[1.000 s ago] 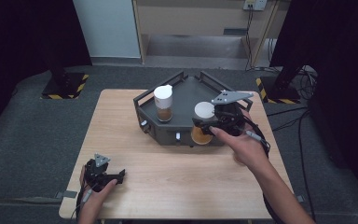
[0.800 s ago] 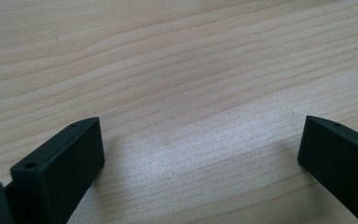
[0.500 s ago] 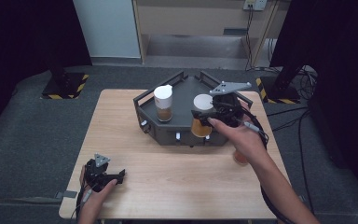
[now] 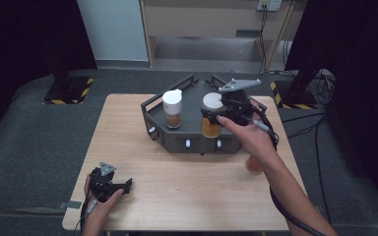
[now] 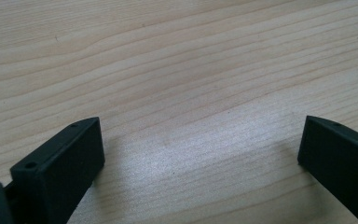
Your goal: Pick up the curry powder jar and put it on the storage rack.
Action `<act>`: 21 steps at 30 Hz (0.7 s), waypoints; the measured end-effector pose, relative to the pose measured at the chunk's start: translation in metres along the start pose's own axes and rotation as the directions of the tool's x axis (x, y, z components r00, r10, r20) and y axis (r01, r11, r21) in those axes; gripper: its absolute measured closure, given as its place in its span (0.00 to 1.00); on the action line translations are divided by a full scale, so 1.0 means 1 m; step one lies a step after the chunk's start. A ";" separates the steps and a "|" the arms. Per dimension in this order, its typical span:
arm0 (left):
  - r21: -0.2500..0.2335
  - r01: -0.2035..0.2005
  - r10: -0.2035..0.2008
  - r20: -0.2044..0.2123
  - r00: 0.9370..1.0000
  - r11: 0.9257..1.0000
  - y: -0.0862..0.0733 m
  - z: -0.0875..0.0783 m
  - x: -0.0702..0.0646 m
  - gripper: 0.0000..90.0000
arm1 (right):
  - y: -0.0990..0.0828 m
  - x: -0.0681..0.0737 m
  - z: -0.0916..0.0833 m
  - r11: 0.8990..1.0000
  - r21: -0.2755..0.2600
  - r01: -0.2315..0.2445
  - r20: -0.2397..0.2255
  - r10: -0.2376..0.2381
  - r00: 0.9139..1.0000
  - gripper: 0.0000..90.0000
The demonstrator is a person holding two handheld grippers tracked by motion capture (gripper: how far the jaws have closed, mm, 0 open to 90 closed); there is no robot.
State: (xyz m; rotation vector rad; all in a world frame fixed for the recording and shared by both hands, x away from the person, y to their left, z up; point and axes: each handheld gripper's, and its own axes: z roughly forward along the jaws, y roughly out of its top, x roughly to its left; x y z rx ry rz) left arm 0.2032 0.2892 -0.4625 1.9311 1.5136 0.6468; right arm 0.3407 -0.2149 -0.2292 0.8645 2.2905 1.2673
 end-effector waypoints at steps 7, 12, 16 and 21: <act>0.000 0.000 0.000 0.000 1.000 1.000 0.000 0.000 0.000 0.00 | 0.003 -0.004 0.012 1.000 0.011 -0.016 0.015 0.015 1.000 0.37; 0.000 0.000 0.000 0.000 1.000 1.000 0.000 0.000 0.000 0.00 | 0.003 -0.007 0.017 1.000 0.013 -0.022 0.022 0.022 1.000 0.37; 0.000 0.000 0.000 0.000 1.000 1.000 0.000 0.000 0.000 0.00 | 0.002 -0.009 0.021 1.000 0.012 -0.029 0.030 0.028 0.999 0.37; 0.000 0.000 0.000 0.000 1.000 1.000 0.000 0.000 0.000 0.00 | 0.004 -0.014 0.027 0.999 0.016 -0.034 0.042 0.034 0.999 0.37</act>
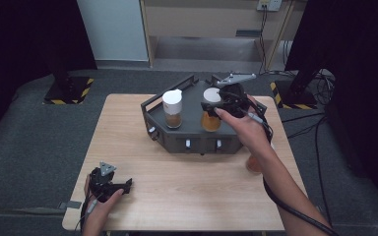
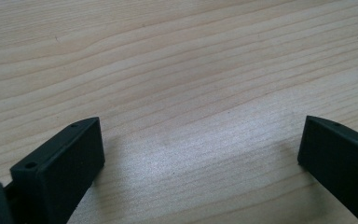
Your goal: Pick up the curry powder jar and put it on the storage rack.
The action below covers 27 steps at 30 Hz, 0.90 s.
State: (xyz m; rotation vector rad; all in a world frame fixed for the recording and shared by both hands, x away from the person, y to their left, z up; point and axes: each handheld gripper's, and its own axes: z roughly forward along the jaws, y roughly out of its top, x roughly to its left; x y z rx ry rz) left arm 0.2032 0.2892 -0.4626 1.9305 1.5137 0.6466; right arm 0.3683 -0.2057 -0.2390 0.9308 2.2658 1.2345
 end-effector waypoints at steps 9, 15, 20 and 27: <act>0.000 0.000 0.000 0.000 1.000 1.000 0.000 0.000 0.000 0.00 | 0.003 -0.003 0.013 1.000 0.010 -0.014 0.007 0.013 1.000 0.37; 0.000 0.000 0.000 0.000 1.000 1.000 0.000 0.000 0.000 0.00 | 0.004 -0.004 0.022 1.000 0.012 -0.022 0.009 0.022 1.000 0.37; 0.000 0.000 0.000 0.000 1.000 1.000 0.000 0.000 0.000 0.00 | 0.004 -0.006 0.029 0.999 0.013 -0.040 0.016 0.040 0.999 0.37; 0.000 0.000 0.000 0.000 1.000 1.000 0.000 0.000 0.000 0.00 | 0.005 -0.007 0.035 0.999 0.017 -0.047 0.026 0.047 0.999 0.37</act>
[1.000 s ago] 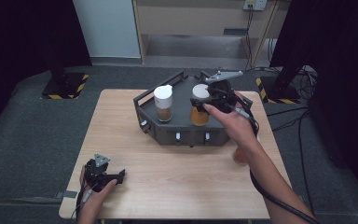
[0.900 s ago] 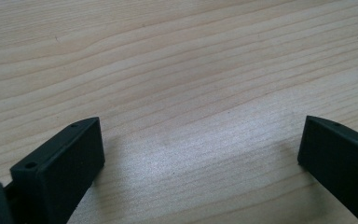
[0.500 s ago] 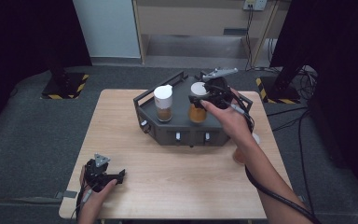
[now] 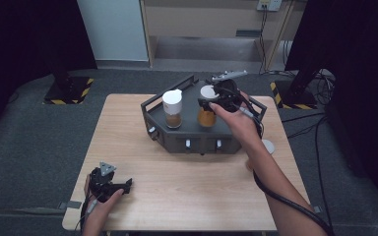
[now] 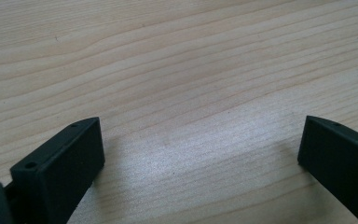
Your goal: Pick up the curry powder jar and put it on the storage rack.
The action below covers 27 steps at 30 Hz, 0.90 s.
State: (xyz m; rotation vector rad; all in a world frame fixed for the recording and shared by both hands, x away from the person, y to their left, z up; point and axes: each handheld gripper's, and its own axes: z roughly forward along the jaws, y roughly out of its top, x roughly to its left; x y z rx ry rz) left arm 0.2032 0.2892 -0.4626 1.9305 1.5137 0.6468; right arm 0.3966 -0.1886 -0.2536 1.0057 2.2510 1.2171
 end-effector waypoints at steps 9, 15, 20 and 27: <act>0.000 0.000 0.000 0.000 1.000 1.000 0.000 0.000 0.000 0.00 | -0.002 -0.001 0.009 1.000 0.006 -0.009 0.004 0.009 1.000 0.37; 0.000 0.000 0.000 0.000 1.000 1.000 0.000 0.000 0.000 0.00 | -0.003 -0.002 0.014 1.000 0.013 -0.017 -0.001 0.017 1.000 0.37; 0.000 0.000 0.000 0.000 1.000 1.000 0.000 0.000 0.000 0.00 | -0.005 -0.002 0.019 1.000 0.019 -0.021 0.003 0.021 1.000 0.37; 0.000 0.000 0.000 0.000 1.000 1.000 0.000 0.000 0.000 0.00 | -0.008 -0.002 0.024 0.999 0.023 -0.025 0.000 0.025 1.000 0.37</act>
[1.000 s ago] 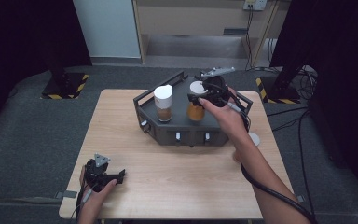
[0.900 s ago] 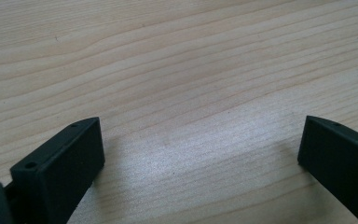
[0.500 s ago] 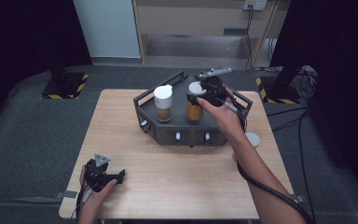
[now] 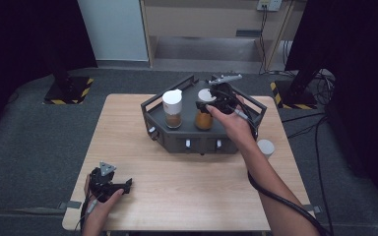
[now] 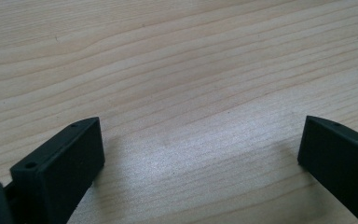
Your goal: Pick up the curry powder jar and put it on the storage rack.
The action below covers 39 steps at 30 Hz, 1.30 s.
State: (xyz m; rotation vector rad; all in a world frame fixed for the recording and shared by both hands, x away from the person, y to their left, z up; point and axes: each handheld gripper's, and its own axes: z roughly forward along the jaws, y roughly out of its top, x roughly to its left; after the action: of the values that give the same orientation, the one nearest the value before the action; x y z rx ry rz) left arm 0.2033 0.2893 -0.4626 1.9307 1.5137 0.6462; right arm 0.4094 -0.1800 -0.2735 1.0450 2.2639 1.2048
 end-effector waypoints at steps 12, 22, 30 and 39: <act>0.000 0.000 0.000 0.000 1.000 1.000 0.000 0.000 0.000 0.00 | -0.002 0.002 0.005 1.000 0.005 0.005 -0.002 -0.005 1.000 0.37; 0.000 0.000 0.000 0.000 1.000 1.000 0.000 0.000 0.000 0.00 | -0.005 0.002 0.005 1.000 -0.005 0.009 -0.003 -0.009 1.000 0.37; 0.000 0.000 0.000 0.000 1.000 1.000 0.000 0.000 0.000 0.00 | -0.009 0.005 0.006 1.000 -0.015 0.015 -0.009 -0.015 1.000 0.36; 0.000 0.000 0.000 0.000 1.000 1.000 0.000 0.000 0.000 0.00 | -0.010 0.007 0.003 0.999 -0.018 0.047 0.003 -0.047 0.999 0.24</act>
State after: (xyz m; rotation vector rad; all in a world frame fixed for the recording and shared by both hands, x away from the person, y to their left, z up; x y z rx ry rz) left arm 0.2033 0.2892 -0.4626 1.9309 1.5136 0.6465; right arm 0.4023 -0.1768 -0.2829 0.9812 2.2589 1.2014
